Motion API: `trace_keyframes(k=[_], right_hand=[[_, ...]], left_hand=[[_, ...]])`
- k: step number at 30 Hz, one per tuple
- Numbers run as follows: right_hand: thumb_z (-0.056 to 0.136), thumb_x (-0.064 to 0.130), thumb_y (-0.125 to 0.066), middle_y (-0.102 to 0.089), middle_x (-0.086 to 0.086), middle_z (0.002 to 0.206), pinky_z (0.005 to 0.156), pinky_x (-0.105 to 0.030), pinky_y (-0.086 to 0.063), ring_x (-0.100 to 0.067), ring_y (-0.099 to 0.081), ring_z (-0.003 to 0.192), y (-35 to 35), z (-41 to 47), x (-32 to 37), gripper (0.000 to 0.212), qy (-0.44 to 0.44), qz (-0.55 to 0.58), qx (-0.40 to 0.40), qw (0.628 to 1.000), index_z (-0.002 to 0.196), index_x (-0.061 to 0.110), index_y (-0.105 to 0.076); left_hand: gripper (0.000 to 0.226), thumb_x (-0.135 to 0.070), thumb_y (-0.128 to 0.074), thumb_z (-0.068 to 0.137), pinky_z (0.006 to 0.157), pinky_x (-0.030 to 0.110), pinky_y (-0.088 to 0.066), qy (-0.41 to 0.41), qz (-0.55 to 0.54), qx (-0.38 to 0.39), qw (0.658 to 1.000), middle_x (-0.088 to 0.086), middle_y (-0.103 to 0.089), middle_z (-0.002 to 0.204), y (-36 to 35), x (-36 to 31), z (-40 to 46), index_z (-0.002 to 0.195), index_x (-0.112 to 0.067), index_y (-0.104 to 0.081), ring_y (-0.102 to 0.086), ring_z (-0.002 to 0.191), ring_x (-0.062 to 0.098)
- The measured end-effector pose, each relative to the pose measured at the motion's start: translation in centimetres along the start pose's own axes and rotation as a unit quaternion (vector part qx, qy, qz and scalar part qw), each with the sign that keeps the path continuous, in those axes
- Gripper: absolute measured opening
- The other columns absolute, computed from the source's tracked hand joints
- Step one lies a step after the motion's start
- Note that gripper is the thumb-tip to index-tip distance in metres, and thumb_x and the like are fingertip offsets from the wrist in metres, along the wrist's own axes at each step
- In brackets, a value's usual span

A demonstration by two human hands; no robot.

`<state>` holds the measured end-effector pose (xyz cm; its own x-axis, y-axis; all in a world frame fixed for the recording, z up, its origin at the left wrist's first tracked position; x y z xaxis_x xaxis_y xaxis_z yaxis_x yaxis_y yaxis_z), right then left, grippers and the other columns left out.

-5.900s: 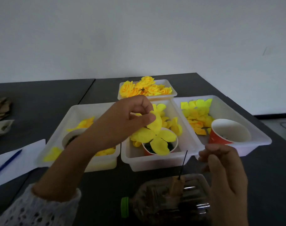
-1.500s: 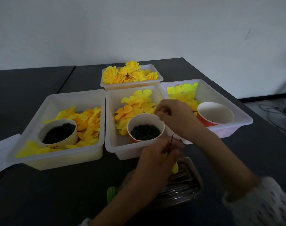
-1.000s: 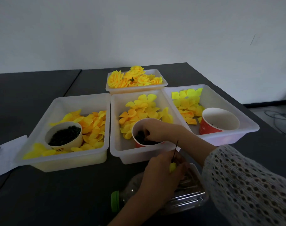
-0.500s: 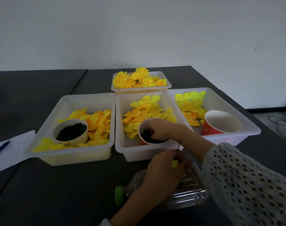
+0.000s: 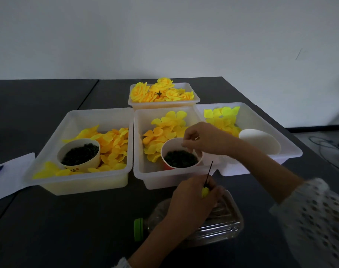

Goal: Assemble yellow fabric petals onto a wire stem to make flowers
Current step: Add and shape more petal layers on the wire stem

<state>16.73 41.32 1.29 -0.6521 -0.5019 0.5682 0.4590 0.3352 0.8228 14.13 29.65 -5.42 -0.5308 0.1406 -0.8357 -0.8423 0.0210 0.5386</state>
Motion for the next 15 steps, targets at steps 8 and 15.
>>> trace_keyframes(k=[8, 15], right_hand=[[0.090, 0.009, -0.061, -0.068, -0.015, 0.072, 0.053, -0.022, -0.048, -0.020, -0.063, 0.054, 5.2, -9.5, 3.5, 0.012, 0.062, 0.189, -0.029, 0.980, 0.082, 0.001, -0.065], [0.090, 0.010, -0.064, -0.069, -0.013, 0.073, 0.062, -0.052, -0.053, -0.023, -0.066, 0.057, 3.4, -10.5, 3.2, 0.010, 0.043, 0.142, -0.019, 0.989, 0.083, 0.003, -0.066]], left_hand=[[0.016, -0.045, -0.059, 0.091, 0.068, 0.010, -0.041, -0.024, 0.017, 0.005, 1.000, -0.015, -0.062, 0.077, 0.0, -0.5, 0.1, 0.078, -0.037, -0.057, -0.059, 0.078, -0.002], [0.020, -0.044, -0.058, 0.091, 0.065, 0.009, -0.039, -0.039, 0.021, 0.004, 0.999, -0.014, -0.061, 0.073, 0.2, -1.1, -0.1, 0.073, -0.037, -0.053, -0.059, 0.075, -0.001]])
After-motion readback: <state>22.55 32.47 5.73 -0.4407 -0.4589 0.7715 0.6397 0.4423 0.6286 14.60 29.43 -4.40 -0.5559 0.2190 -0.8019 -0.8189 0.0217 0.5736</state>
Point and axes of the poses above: each hand's wrist, its own z-axis towards the middle knuckle, its own y-axis out of the back of the hand, x = y × z, the point moved 9 cm from there along z, towards the middle knuckle
